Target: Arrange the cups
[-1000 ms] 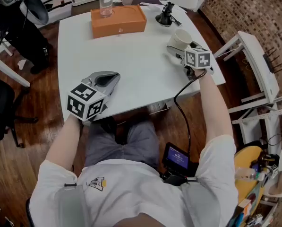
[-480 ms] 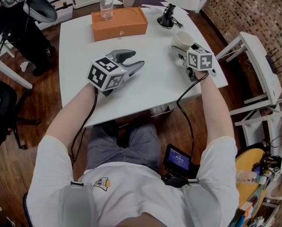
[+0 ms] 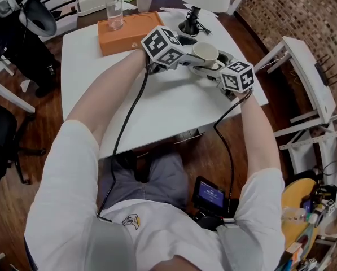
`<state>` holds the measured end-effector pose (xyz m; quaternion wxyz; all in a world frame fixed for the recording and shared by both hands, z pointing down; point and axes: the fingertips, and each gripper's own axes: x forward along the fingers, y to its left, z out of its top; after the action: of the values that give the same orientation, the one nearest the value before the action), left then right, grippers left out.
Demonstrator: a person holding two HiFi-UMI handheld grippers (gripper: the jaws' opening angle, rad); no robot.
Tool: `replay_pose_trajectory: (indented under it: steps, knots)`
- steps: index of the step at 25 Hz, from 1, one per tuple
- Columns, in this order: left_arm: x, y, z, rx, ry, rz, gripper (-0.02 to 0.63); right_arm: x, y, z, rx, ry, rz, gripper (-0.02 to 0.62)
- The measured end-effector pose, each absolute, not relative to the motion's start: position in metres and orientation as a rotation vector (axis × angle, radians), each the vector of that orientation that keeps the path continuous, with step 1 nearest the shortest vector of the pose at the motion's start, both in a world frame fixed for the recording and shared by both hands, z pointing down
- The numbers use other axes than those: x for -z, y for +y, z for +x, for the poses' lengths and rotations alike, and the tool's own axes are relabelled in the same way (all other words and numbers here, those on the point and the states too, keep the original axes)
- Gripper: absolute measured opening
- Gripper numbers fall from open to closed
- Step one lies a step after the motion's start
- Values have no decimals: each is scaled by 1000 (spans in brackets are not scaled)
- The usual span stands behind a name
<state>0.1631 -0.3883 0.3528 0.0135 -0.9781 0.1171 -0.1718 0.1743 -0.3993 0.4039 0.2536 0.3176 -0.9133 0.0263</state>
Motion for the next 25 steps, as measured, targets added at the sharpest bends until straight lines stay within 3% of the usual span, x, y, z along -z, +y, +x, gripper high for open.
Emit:
replay_pose_trajectory:
  steps: [10,25]
  knots:
    - [-343,-383,121,467,452,-3060,330,-392,-395,128,-34,-2562,790,425]
    - [-233,-437,19,260,748,-2984,344,-285,-456,17,126,-2666,797,425]
